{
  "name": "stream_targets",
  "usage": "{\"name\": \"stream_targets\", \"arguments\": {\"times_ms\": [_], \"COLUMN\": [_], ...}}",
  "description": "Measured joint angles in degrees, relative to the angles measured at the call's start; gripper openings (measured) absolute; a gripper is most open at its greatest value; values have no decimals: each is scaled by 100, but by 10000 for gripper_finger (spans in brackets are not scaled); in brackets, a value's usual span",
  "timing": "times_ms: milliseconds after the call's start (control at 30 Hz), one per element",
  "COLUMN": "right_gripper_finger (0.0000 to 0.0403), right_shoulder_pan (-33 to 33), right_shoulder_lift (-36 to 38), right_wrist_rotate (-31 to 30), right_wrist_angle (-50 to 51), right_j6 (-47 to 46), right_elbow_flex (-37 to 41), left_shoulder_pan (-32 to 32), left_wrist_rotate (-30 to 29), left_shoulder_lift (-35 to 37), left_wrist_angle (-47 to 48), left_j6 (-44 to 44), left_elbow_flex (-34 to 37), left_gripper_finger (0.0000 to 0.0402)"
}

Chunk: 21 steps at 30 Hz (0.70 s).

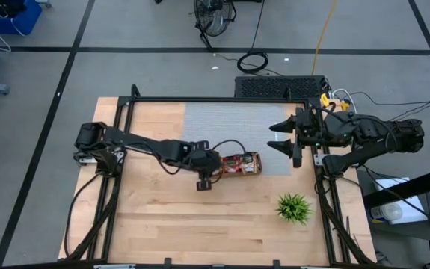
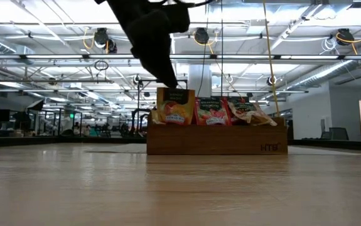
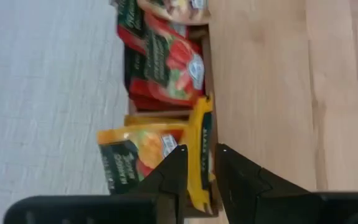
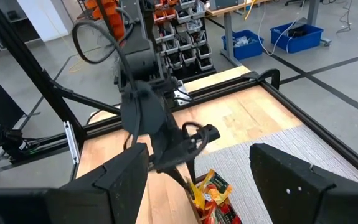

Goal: Pick & Place Tea
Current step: Return to home position

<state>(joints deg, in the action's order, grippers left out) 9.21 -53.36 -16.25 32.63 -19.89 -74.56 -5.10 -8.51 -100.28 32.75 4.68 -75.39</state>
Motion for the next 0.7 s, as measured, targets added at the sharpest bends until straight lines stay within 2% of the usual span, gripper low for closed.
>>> {"name": "stream_targets", "arguments": {"times_ms": [367, 533, 700], "right_gripper_finger": [263, 263, 263], "right_shoulder_pan": [0, 0, 0], "right_shoulder_lift": [0, -2, 0], "right_wrist_rotate": [2, 0, 2], "right_wrist_angle": [21, -62, -119], "right_j6": [14, 49, 27], "right_elbow_flex": [0, 0, 0], "left_shoulder_pan": [14, 41, 56], "left_wrist_rotate": [-26, 34, 400], "left_shoulder_lift": [711, 1424, 2311], "left_wrist_angle": [48, -152, -395], "left_j6": [417, 951, 988], "left_elbow_flex": [6, 0, -1], "left_gripper_finger": [85, 85, 85]}}
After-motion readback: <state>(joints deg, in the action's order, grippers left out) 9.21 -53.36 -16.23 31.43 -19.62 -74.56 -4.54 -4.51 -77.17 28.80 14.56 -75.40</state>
